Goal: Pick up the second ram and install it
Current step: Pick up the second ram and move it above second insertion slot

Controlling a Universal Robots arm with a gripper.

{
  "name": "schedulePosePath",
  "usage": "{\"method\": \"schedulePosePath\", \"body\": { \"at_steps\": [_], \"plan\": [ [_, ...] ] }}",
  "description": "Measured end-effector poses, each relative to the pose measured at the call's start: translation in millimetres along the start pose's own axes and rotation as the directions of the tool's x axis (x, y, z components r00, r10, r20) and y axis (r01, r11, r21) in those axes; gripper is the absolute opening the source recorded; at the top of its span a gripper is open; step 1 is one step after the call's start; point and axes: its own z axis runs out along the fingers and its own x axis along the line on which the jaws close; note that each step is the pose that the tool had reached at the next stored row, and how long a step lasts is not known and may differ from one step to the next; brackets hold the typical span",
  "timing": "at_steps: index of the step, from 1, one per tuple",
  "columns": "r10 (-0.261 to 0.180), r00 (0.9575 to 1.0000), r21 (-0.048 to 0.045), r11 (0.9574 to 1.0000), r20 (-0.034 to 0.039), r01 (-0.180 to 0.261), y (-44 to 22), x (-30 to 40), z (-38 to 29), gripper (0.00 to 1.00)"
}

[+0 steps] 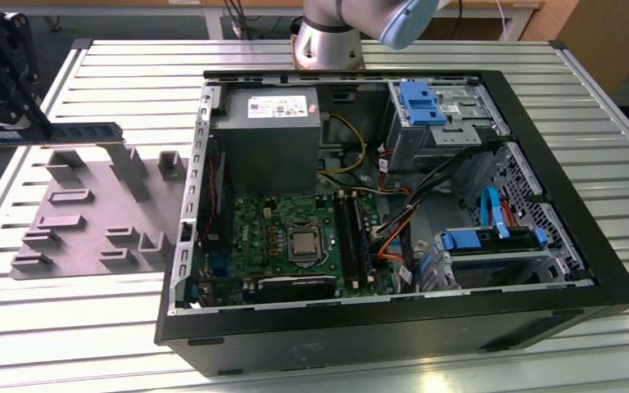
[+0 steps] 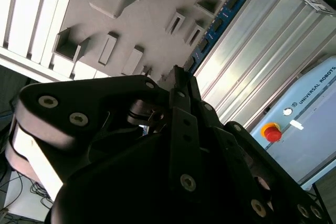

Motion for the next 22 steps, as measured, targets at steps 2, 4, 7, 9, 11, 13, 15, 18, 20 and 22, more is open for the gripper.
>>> {"method": "schedulePosePath", "body": {
  "at_steps": [2,4,7,9,11,13,15,18,20,22],
  "plan": [
    [0.000,1.0000,0.0000,1.0000,0.0000,0.000,-3.9,-0.1,0.0,0.14],
    [0.000,1.0000,0.0001,1.0000,0.0000,0.000,-5.9,-0.1,0.1,0.14],
    [0.000,1.0000,0.0000,1.0000,-0.0001,0.000,-8.8,-0.1,0.0,0.14],
    [0.000,1.0000,0.0001,1.0000,0.0000,0.000,-10.7,-0.1,0.0,0.14],
    [0.000,1.0000,0.0000,1.0000,0.0000,0.000,-12.7,-0.2,0.0,0.14],
    [0.000,1.0000,0.0001,1.0000,0.0000,0.000,-14.5,-0.2,0.0,0.14],
    [0.000,1.0000,0.0001,1.0000,0.0000,0.000,-16.4,-0.2,0.0,0.14],
    [0.000,1.0000,0.0001,1.0000,0.0000,0.000,-19.2,-0.2,0.0,0.14],
    [0.000,1.0000,0.0000,1.0000,0.0000,0.000,-21.1,-0.3,0.0,0.14],
    [0.000,1.0000,0.0001,1.0000,0.0000,0.000,-23.0,-0.3,0.0,0.14]
  ]
}}
